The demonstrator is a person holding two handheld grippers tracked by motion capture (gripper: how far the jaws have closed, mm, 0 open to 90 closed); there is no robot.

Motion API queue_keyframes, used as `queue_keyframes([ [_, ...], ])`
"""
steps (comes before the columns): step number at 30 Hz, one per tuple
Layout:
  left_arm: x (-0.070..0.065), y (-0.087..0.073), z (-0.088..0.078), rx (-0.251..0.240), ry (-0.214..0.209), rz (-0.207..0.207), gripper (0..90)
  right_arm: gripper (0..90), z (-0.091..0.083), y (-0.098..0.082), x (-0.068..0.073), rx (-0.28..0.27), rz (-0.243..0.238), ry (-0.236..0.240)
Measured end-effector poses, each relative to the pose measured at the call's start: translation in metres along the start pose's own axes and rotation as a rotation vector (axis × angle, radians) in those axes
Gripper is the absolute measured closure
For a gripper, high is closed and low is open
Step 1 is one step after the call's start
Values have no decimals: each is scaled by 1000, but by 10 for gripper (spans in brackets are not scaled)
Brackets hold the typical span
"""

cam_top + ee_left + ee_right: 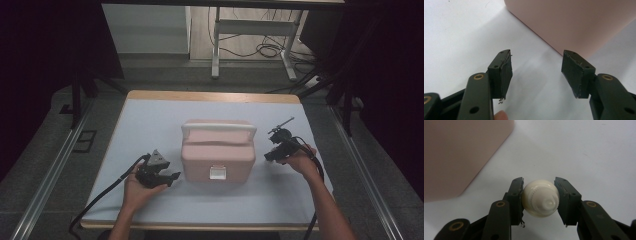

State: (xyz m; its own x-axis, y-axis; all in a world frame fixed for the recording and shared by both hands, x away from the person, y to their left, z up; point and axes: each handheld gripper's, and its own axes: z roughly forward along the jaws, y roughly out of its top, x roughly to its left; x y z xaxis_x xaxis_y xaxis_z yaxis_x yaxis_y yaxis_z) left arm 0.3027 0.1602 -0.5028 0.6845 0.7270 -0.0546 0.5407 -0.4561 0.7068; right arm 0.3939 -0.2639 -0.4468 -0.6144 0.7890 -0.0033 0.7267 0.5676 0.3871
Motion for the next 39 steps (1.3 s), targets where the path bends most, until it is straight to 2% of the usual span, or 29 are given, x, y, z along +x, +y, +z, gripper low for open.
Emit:
queue_keyframes([
  [18,1,-1,0,1,2,-2,415,598,6,-8,18,11,-55,34],
  [22,1,-1,0,3,2,-1,415,594,11,-11,19,21,-63,43],
  [26,1,-1,1,5,1,-2,415,588,11,-14,19,3,-66,40],
  [31,0,-1,1,1,1,-1,415,518,10,-17,20,8,-82,43],
  [39,1,-1,1,0,1,-3,414,444,-12,-26,15,-95,-47,38],
])
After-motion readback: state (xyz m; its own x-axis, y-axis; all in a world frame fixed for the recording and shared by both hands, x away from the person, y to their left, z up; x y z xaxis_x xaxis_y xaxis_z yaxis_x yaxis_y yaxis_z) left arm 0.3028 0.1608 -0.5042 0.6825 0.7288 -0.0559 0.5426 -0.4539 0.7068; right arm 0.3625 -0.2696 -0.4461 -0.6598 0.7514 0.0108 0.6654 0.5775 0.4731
